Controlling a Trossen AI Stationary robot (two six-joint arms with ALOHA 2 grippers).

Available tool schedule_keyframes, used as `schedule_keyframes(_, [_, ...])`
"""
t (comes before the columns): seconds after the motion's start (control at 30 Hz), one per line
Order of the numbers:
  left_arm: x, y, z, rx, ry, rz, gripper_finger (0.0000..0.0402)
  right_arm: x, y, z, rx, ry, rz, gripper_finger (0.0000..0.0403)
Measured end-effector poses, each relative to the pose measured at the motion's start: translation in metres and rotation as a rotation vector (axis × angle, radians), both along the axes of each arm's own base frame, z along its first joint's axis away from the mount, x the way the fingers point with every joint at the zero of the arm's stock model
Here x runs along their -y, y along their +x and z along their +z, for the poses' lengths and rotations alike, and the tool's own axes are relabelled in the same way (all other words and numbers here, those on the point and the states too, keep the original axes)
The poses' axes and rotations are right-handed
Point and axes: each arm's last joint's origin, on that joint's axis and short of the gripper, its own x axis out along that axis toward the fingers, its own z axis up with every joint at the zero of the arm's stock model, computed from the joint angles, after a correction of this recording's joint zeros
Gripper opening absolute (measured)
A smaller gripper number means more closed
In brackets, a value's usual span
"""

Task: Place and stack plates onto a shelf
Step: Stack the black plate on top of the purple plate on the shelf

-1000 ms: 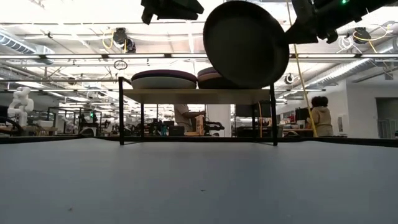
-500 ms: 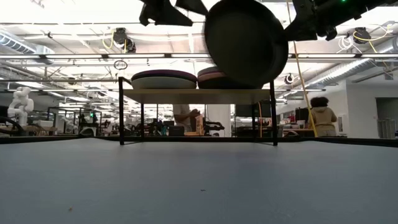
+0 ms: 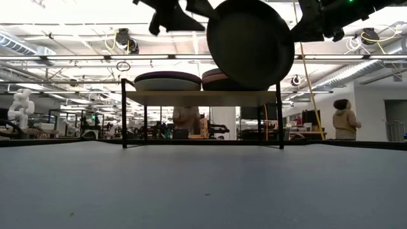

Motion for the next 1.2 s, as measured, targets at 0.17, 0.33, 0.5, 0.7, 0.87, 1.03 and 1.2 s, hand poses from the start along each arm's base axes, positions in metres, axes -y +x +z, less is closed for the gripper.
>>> schedule_keyframes(0.17, [-0.004,0.010,-0.014,-0.013,-0.005,0.015,0.0197,0.000,0.000,0.000,0.004,0.004,-0.002,0.0000])
schedule_keyframes(0.33, [-0.005,0.016,-0.023,-0.021,0.043,0.083,0.0169,0.000,0.000,0.000,0.002,0.004,-0.002,0.0000])
schedule_keyframes(0.5, [-0.002,0.015,-0.022,-0.022,0.072,0.107,0.0120,0.001,-0.001,-0.001,-0.010,-0.019,-0.036,0.0000])
schedule_keyframes(0.7, [-0.002,0.015,-0.020,-0.012,0.083,0.117,0.0057,0.001,-0.001,-0.001,-0.013,-0.028,-0.046,0.0003])
schedule_keyframes(0.87, [-0.008,0.016,-0.021,-0.026,0.101,0.148,0.0029,0.001,-0.001,0.000,-0.012,-0.028,-0.045,0.0006])
schedule_keyframes(1.03, [-0.010,0.014,-0.018,-0.042,0.134,0.162,0.0024,0.000,0.000,-0.001,-0.050,-0.036,0.022,0.0035])
schedule_keyframes(1.2, [-0.011,0.004,0.000,-0.025,0.146,0.143,0.0022,-0.001,0.000,0.001,-0.021,-0.017,0.024,0.0115])
